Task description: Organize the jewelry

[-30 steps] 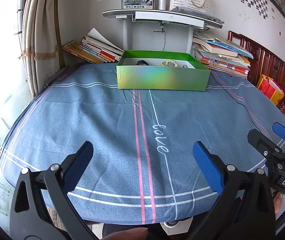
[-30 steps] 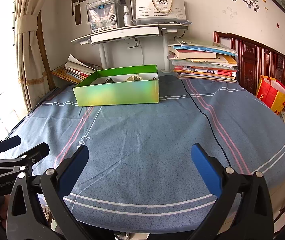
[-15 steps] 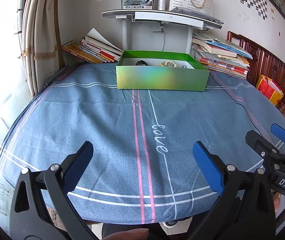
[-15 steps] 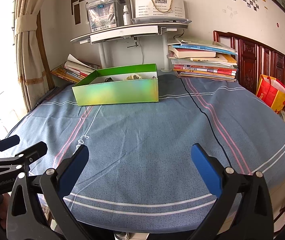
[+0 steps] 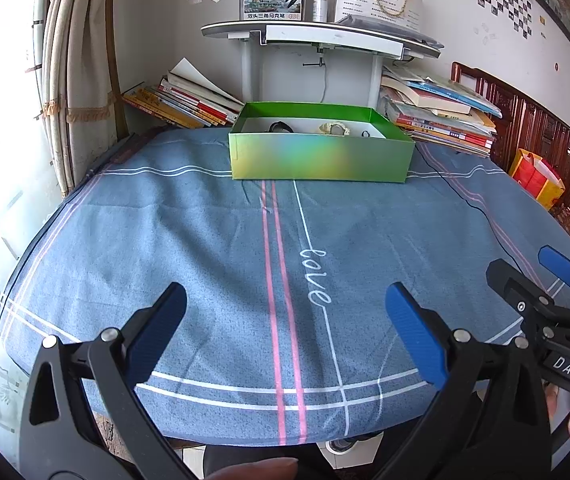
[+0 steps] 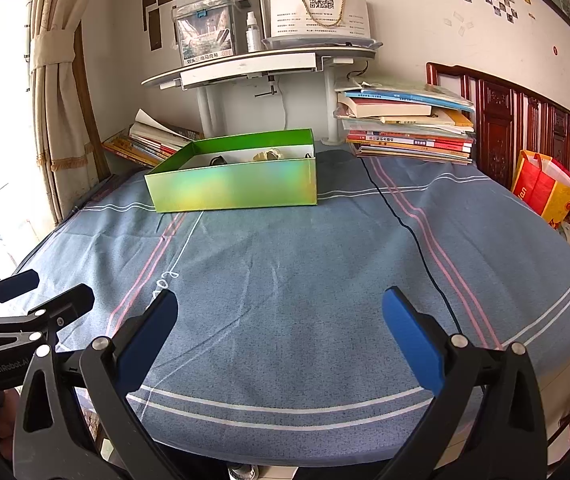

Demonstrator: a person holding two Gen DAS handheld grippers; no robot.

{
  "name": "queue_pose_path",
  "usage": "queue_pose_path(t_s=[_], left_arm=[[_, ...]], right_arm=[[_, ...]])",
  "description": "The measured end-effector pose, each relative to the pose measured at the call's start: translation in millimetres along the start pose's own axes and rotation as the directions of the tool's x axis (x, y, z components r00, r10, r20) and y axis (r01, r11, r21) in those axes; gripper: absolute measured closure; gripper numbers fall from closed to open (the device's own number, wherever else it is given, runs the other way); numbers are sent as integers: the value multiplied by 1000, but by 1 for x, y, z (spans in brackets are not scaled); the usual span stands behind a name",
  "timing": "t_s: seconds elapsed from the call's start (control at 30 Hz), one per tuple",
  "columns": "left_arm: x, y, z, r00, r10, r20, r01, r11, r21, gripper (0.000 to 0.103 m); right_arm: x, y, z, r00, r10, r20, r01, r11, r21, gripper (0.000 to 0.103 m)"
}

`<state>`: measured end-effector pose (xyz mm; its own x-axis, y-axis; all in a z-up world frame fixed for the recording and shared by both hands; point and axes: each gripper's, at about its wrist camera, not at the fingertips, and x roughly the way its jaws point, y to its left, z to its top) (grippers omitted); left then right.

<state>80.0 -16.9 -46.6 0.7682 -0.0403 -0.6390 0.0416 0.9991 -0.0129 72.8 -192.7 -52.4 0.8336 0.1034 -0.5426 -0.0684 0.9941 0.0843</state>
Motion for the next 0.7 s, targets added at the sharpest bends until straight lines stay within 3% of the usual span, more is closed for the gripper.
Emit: queue_pose_path(t_s=[0.7], left_arm=[[1,0,-1,1000,-1,-7,1,1000,-2,4]], right_arm=[[2,2,-2,1000,-3,0,3,1000,0,3]])
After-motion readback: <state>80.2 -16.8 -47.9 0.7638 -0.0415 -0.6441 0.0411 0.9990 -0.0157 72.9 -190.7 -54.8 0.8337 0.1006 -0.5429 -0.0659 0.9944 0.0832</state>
